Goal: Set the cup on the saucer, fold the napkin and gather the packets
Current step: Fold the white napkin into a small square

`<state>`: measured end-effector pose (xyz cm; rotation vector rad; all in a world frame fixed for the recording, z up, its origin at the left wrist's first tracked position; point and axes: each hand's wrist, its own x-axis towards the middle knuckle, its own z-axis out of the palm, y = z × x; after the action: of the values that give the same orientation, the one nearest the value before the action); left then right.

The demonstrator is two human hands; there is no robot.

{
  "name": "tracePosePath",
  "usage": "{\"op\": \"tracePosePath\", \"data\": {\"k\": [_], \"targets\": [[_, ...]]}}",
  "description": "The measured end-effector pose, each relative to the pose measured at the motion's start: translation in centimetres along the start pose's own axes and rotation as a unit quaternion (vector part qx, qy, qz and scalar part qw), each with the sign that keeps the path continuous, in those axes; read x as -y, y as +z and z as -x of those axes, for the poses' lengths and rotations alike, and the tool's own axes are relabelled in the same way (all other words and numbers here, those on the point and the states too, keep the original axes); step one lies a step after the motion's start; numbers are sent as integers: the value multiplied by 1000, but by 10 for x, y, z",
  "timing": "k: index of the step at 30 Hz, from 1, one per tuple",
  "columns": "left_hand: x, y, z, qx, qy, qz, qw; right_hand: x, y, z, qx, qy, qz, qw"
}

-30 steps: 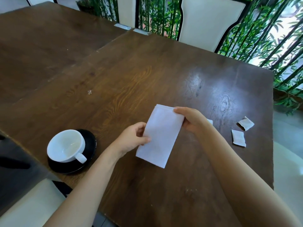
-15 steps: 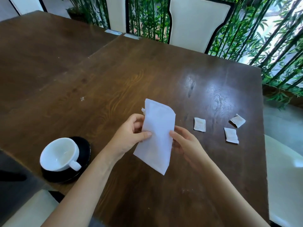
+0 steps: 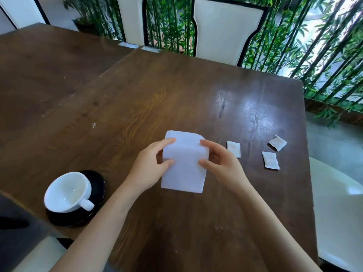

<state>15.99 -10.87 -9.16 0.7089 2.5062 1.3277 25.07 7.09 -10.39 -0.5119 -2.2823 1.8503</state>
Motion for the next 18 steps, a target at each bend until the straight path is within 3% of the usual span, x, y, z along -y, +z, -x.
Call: {"op": "tracePosePath", "data": {"k": [6,9,11,13,15,18], "targets": [[-15,4,-6,-41,79,-221,971,8,-2,-5,-70,-89,241,964],[-13,-5,-14,-60,121,-235,963,11,-12,-8,-86,-138,238,958],[-9,-11,-18,-17,112,-136,984,12,-18,-7,-34,-105,108,988],[-10,-13,-20,59,49,61,995,12,-15,-9,19,-31,-38,999],[-10,-6,-18,85,-25,232,969,6,-5,-13,13,17,-98,995],[2,11,-12,100,-147,366,913,-8,12,-21,-36,70,-117,990]]}}
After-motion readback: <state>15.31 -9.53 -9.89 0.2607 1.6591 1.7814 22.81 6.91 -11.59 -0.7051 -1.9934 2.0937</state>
